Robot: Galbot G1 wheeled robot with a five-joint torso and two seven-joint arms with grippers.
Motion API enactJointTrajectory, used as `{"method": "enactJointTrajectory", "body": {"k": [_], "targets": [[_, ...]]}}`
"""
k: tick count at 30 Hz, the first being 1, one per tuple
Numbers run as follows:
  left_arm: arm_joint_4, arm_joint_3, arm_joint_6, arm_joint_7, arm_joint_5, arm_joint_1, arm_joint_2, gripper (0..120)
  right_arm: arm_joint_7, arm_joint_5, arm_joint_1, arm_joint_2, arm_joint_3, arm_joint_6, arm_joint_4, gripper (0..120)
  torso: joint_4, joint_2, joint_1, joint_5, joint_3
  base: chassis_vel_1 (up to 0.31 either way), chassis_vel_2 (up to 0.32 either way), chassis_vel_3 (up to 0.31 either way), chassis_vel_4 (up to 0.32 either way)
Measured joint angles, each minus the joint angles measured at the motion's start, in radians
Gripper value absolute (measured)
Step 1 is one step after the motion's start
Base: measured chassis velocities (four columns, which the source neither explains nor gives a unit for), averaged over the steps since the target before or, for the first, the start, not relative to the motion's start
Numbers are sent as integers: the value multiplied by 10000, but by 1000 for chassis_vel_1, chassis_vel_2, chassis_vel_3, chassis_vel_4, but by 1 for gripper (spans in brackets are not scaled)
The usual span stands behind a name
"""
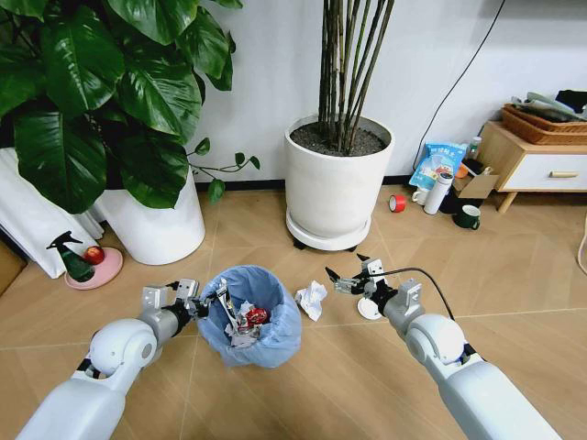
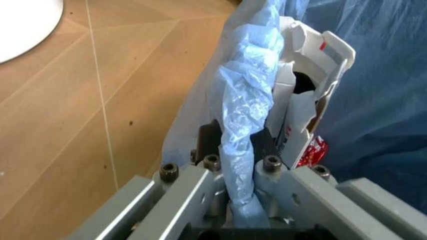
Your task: Pick up the trash bin and place the garbage on the floor into it.
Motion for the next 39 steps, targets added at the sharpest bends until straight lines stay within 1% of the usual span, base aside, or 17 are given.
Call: {"method": "enactJointTrajectory", "body": {"k": [2,5,13,29,39], "targets": [[-3,0,-8,3,5,13,2,0,-2,-4,-17,21,-10,8,8,100,0,0,0,-5,1,-103,93,105,-88],[-14,0,-11,5,9,21,4,0,-4,-12,-35,39,-21,10,12,100,1,0,1,2,1,-109,87,113,-91],[-19,2,-28,6,61,42,-38,0,-64,-40,-162,43,-39,27,44,100,1,-1,2,-2,1,-80,86,91,-87],[-54,-35,-45,6,90,130,-57,0,-196,-170,-143,42,-64,58,-165,100,1,0,0,-2,-1,-13,17,12,-10],[-95,-64,-54,3,93,157,-48,0,-211,-181,-195,71,-180,62,-201,100,0,0,2,-2,1,-82,87,97,-79]]}}
